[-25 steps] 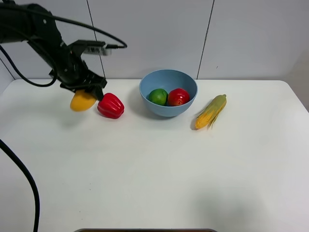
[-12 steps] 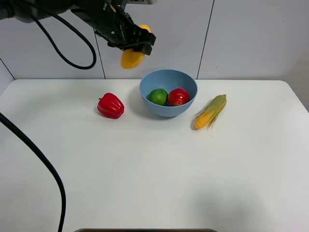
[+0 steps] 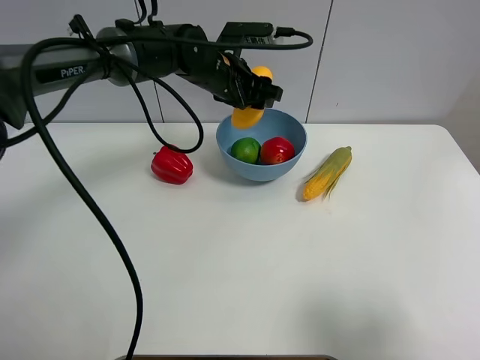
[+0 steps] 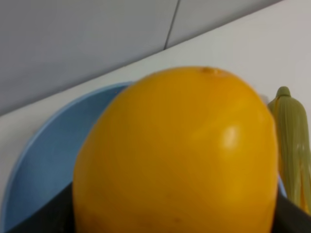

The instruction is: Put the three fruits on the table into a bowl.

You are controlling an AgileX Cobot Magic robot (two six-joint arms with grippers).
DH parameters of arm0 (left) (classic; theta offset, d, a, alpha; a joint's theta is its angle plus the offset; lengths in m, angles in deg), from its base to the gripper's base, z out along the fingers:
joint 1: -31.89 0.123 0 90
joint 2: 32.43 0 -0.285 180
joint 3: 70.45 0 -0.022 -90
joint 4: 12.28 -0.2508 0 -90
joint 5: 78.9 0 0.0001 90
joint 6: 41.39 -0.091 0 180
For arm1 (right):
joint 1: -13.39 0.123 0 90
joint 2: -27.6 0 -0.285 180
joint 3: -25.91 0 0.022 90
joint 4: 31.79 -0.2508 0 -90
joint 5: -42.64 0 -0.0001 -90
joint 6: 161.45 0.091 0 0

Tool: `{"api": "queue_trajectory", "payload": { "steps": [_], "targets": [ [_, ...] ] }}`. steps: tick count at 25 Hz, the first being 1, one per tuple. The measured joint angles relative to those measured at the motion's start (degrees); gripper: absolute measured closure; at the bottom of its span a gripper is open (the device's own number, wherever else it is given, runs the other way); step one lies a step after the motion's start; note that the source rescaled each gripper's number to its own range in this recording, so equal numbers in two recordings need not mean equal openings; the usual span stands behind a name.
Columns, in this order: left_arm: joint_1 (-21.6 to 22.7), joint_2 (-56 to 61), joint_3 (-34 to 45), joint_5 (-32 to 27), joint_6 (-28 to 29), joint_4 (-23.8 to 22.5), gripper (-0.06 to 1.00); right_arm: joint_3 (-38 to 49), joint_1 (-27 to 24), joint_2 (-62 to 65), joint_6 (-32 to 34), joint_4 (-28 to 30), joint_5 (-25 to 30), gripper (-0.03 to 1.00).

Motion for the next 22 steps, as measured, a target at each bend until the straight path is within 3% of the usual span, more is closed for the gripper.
{"api": "queue_trajectory", "payload": {
  "steps": [8,9,11,14,15,17,22],
  "targets": [
    [0.00,-3.28,0.00,0.58,0.18,2.80,0.94,0.00,0.00,0.00,0.00,0.00,0.00,0.32],
    [0.00,-3.28,0.00,0.66,0.18,2.80,0.91,0.00,0.00,0.00,0.00,0.00,0.00,0.32],
    [0.00,-3.28,0.00,1.27,0.18,2.80,0.68,0.00,0.00,0.00,0.00,0.00,0.00,0.32],
    [0.00,-3.42,0.00,1.73,0.18,2.86,0.18,0.00,0.00,0.00,0.00,0.00,0.00,0.32],
    [0.00,-3.34,0.00,1.66,0.18,2.86,0.09,0.00,0.00,0.00,0.00,0.00,0.00,0.32],
    [0.00,-2.80,0.00,0.73,0.18,2.86,-0.01,0.00,0.00,0.00,0.00,0.00,0.00,0.32],
    [1.28,1.00,0.00,-6.58,-0.01,1.41,-0.04,0.00,0.00,0.00,0.00,0.00,0.00,0.32]
  ]
}}
